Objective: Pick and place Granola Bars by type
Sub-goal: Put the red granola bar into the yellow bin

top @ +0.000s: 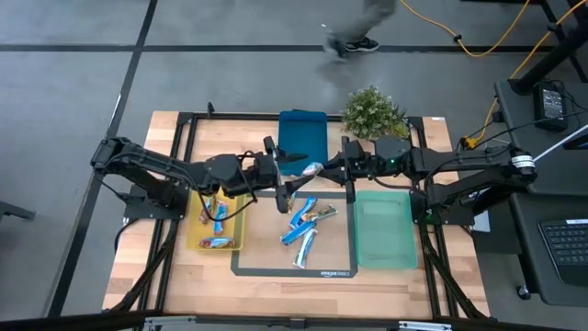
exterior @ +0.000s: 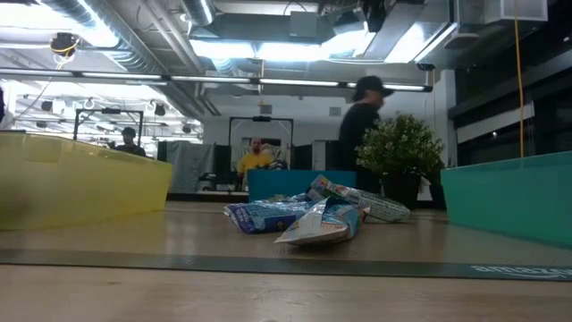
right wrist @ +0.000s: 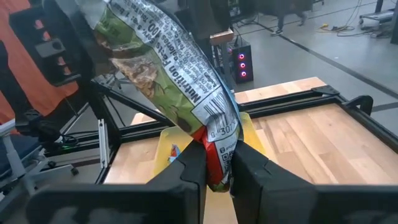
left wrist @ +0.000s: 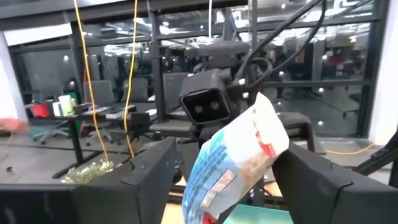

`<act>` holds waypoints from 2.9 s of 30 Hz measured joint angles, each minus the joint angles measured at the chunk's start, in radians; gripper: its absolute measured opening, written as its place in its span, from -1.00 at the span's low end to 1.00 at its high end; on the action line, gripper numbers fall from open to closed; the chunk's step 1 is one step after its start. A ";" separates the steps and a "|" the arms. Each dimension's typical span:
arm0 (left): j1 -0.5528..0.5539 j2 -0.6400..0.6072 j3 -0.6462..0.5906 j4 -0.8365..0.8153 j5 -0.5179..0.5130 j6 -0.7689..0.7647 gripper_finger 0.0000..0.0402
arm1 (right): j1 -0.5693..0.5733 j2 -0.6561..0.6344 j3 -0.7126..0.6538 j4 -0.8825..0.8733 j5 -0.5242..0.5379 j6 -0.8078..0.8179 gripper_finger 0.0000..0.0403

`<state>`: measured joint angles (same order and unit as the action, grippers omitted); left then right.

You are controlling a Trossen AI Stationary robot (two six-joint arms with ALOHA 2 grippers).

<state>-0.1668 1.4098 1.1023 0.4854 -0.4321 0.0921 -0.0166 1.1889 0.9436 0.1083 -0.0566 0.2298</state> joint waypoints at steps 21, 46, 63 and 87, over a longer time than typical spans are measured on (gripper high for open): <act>0.002 0.000 0.000 -0.017 0.064 -0.002 -0.71 | 0.000 0.000 0.001 -0.031 -0.001 -0.025 -0.73; -0.003 -0.001 0.000 -0.044 0.094 -0.045 -0.80 | 0.000 -0.009 0.229 -0.520 0.048 -0.205 0.26; -0.203 -0.186 -0.001 -0.620 -0.160 -0.295 -0.83 | -0.001 -0.258 0.229 -0.896 0.223 -0.182 0.01; -0.400 -0.282 0.000 -1.478 0.116 -1.161 -0.83 | -0.001 -0.386 0.228 -0.916 0.299 -0.232 -0.12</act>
<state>-0.5665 1.1279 1.1019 -0.9931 -0.3162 -1.0692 -0.0174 0.8024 1.1717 -0.8082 0.2428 -0.0023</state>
